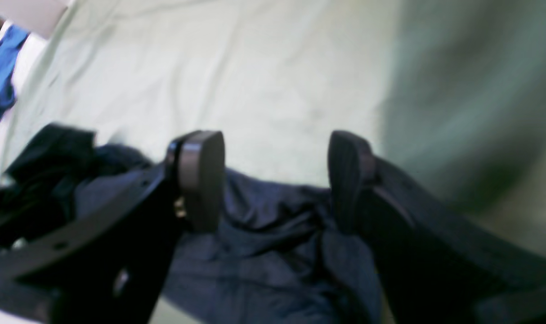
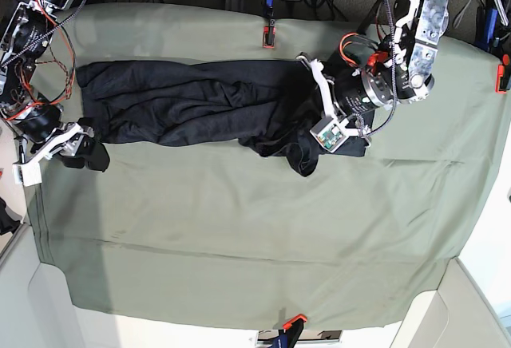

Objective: Fold the T-shirt properly
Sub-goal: 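Fold the strip end with the left gripper toward the strip's middle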

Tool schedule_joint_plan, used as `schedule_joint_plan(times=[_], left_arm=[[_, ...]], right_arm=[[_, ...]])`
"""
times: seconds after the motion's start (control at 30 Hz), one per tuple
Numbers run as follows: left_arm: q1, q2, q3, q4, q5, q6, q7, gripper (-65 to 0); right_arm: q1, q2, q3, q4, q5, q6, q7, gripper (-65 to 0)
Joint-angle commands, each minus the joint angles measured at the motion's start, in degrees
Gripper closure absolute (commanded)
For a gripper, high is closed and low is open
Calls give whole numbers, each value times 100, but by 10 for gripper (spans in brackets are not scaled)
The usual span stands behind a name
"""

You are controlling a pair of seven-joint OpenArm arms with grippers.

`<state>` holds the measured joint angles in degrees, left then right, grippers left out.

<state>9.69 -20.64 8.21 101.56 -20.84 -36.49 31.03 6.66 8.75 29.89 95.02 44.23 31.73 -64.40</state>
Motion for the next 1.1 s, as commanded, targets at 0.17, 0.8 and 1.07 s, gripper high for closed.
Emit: schedule_joint_plan(times=[0.17, 0.8, 1.07], left_arm=[[-15, 262, 304, -105, -70, -20, -125, -234], [-31, 378, 308, 238, -2334, -351, 1113, -387], [-31, 380, 308, 433, -2782, -351, 1279, -387]], right_arm=[[-256, 431, 240, 105, 402, 111, 116, -364], [-857, 824, -669, -964, -507, 35, 988, -365], [-859, 555, -839, -1169, 85, 116, 756, -364]])
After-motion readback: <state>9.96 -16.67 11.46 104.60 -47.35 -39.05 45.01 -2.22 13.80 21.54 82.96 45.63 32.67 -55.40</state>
